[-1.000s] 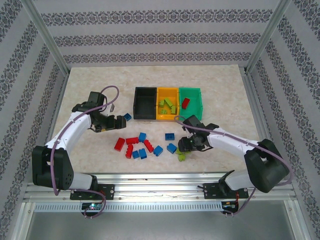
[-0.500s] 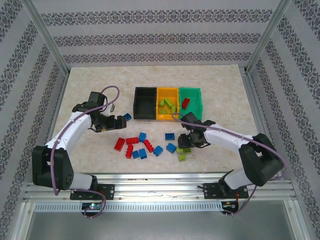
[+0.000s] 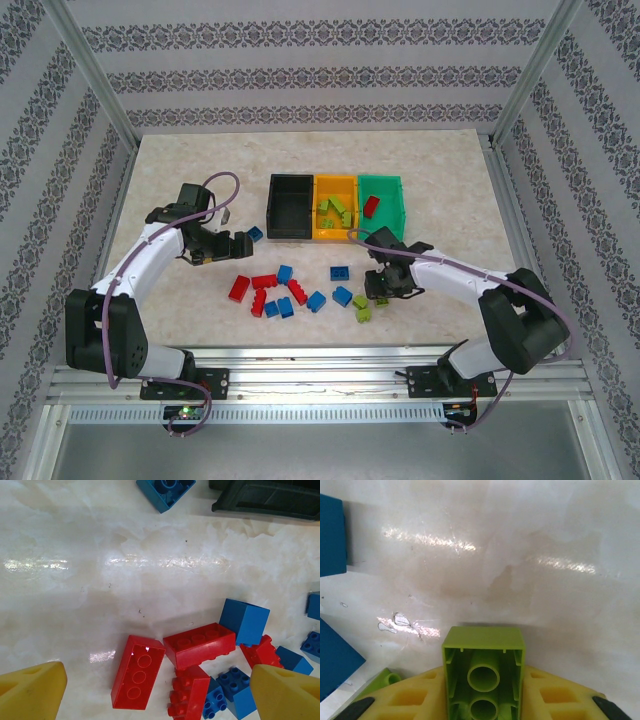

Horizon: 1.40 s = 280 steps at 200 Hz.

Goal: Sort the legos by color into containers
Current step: Pick up the lego from the bottom-center of the table, then place the lego in the container.

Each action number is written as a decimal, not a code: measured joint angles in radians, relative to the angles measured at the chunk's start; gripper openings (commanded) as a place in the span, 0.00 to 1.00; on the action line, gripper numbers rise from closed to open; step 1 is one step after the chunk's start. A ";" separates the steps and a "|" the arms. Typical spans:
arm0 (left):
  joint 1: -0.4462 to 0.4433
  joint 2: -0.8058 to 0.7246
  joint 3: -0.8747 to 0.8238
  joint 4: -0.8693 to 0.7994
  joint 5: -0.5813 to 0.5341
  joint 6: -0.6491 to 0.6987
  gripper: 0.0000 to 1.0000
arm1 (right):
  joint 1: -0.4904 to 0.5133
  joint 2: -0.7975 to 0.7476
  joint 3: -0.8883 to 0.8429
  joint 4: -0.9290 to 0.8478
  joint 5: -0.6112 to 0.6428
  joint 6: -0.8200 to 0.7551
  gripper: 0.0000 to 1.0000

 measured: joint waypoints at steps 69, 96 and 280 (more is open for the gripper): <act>0.000 0.000 0.000 0.000 -0.003 0.000 0.95 | -0.020 0.002 0.111 0.006 -0.029 -0.024 0.31; 0.000 0.000 0.000 0.000 -0.004 0.000 0.95 | -0.020 0.050 0.219 0.045 -0.055 -0.035 0.32; -0.023 -0.005 -0.005 0.001 -0.010 0.000 0.94 | -0.071 0.206 0.411 0.169 -0.144 -0.138 0.50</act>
